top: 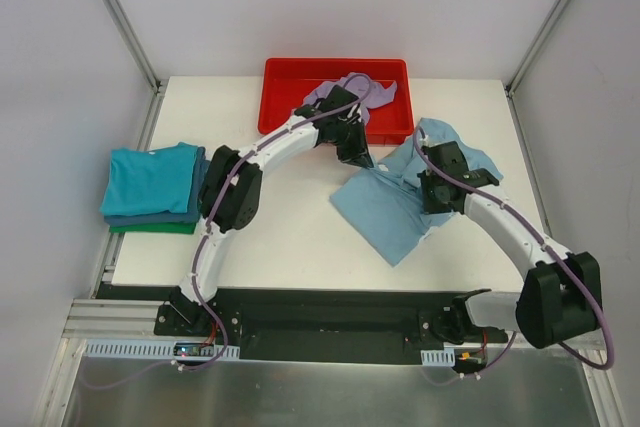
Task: Fold and stack the t-shirts
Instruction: Fold the folded rectangular tshirt in 1/3 of the way, then grab one side of the 2/3 rectangular tshirt with both arms
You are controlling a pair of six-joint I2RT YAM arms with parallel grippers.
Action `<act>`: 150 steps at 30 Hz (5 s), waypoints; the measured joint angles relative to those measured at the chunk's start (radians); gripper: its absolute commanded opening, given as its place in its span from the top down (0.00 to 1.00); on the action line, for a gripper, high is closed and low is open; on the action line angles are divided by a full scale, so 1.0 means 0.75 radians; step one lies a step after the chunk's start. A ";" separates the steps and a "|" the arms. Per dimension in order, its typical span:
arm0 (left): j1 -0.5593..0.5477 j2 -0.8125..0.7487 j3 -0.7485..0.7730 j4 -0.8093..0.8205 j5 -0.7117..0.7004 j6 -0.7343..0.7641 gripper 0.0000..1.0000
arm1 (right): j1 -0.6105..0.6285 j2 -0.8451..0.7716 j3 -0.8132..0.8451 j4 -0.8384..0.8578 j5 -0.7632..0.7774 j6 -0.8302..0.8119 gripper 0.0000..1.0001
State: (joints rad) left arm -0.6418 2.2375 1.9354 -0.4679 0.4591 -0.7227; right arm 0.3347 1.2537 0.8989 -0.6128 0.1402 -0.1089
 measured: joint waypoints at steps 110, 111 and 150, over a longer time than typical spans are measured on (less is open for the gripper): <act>0.003 -0.146 -0.532 -0.009 -0.194 0.025 0.95 | 0.668 0.336 -0.105 -0.006 -0.171 0.094 0.59; 0.002 -0.139 -0.528 -0.007 -0.191 0.026 1.00 | 0.668 0.337 -0.105 -0.007 -0.154 0.108 0.66; 0.000 -1.543 -1.185 -0.480 -0.949 -0.167 1.00 | 0.797 0.175 0.067 0.372 -1.333 0.462 1.00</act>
State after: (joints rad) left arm -0.6418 1.0805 1.0466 -0.8276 -0.2523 -0.8478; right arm 0.9325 1.3849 0.9493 -0.3336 -0.8593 0.2379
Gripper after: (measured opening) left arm 0.010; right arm 0.015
